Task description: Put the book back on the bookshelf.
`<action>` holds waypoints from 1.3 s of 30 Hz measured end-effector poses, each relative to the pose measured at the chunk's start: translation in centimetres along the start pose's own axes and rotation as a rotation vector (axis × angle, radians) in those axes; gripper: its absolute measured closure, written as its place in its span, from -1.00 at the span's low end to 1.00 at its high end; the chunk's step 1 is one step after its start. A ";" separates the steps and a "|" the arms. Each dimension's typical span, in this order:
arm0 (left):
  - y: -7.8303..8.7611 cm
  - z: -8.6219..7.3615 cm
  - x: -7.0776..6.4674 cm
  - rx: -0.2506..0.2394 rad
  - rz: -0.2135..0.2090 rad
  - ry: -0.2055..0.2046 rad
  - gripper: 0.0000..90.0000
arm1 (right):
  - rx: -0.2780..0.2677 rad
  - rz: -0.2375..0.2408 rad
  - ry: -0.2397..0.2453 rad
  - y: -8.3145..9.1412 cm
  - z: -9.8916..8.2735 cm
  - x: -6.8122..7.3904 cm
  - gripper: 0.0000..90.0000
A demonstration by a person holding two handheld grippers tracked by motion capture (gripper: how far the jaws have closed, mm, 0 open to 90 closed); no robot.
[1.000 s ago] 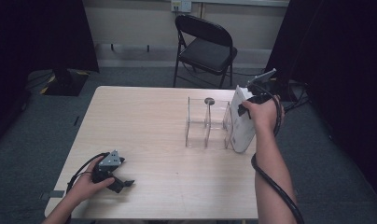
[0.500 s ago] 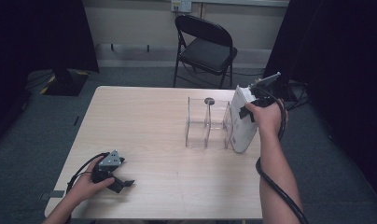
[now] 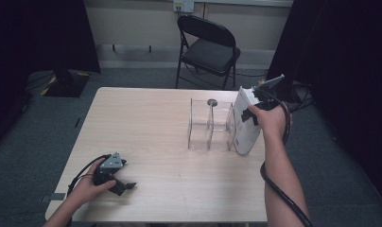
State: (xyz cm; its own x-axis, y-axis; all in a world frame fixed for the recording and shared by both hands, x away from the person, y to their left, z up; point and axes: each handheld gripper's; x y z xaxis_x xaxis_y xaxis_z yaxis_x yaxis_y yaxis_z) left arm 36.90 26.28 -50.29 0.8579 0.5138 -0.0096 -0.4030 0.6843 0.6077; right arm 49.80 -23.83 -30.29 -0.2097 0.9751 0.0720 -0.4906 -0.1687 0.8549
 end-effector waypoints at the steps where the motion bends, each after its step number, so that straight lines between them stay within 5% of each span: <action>1: 0.0 0.0 0.0 0.000 0.000 0.001 -1.00 | 0.002 -0.001 0.001 0.0 0.0 0.0 -0.34; 39: 0.0 0.0 0.0 0.002 0.001 0.001 -1.00 | 0.022 0.033 0.066 1.1 -2.9 -0.4 -0.38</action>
State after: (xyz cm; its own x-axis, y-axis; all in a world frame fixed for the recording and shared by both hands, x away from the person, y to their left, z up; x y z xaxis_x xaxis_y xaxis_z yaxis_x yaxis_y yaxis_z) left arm 36.89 26.28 -50.29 0.8572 0.5149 -0.0100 -0.4031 0.6829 0.6092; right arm 46.91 -24.79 -30.91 -0.2812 0.9573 0.0665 -0.4640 -0.1963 0.8638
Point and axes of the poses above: each handheld gripper's, and its own axes: y roughly backward along the jaws, z roughly out of its top, x roughly to its left, and after that the axes turned 7 degrees about -x, right-handed
